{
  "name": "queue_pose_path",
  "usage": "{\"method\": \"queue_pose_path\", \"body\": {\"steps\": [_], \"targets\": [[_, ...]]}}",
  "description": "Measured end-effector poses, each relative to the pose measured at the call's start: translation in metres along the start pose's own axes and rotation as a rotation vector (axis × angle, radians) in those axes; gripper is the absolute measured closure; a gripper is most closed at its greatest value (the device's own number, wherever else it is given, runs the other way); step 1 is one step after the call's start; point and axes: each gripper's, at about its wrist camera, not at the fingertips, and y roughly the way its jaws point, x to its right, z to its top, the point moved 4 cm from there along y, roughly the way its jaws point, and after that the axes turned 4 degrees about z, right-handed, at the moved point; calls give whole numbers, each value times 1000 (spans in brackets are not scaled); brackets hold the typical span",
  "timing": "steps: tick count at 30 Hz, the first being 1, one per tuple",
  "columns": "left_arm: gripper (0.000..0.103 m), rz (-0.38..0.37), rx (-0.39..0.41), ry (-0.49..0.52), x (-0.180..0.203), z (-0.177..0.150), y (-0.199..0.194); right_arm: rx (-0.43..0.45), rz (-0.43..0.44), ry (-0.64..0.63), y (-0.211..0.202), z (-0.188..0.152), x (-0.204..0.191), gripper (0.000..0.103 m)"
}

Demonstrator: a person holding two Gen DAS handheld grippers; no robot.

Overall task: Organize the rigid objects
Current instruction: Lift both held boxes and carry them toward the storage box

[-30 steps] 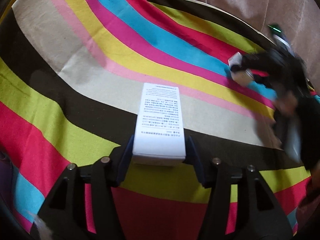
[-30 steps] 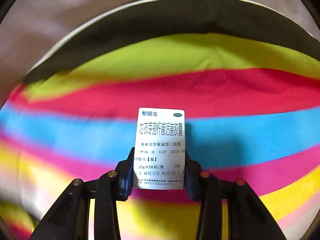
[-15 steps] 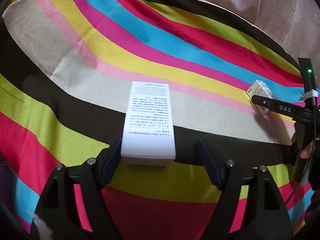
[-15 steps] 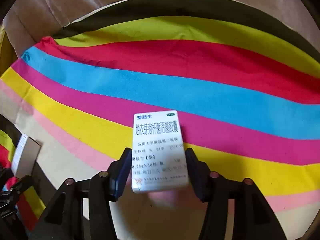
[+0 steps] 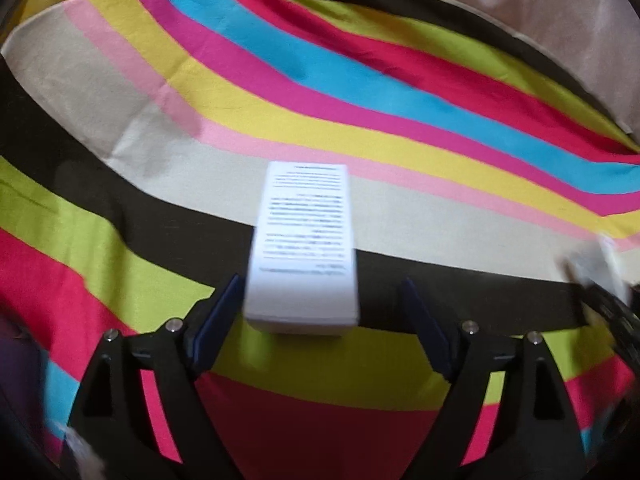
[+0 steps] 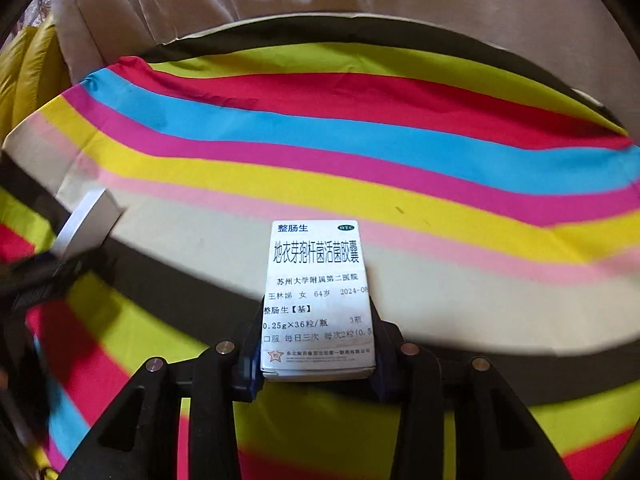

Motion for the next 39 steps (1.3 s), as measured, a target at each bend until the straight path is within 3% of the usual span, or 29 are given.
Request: {"method": "queue_pose_path", "body": {"steps": [4,6,7,11,17,21,25,39], "targets": [[20,53,-13,-7,2,10,9,-2,-28,-11,-22,-24,12,62],[38,52,4,15,7,13,11,-8,-20,11,-23,-31,17,62],[57,36,14,32,10,14,11,-7,-19,22,-20,-33,16,62],[58,-39,8,78,27,7,3,17,-4,56,-31,-51,26,61],[58,-139,47,175,73,-37,-42,35,-14,54,-31,-54,26,61],[58,-180,26,189,95,-63,-58,33,-15,52,-29,-56,27,61],[58,-148,35,221,101,-79,-61,33,-18,54,-21,-52,24,61],[58,-155,44,213,94,-80,-63,30,-42,48,-23,-53,24,61]]}}
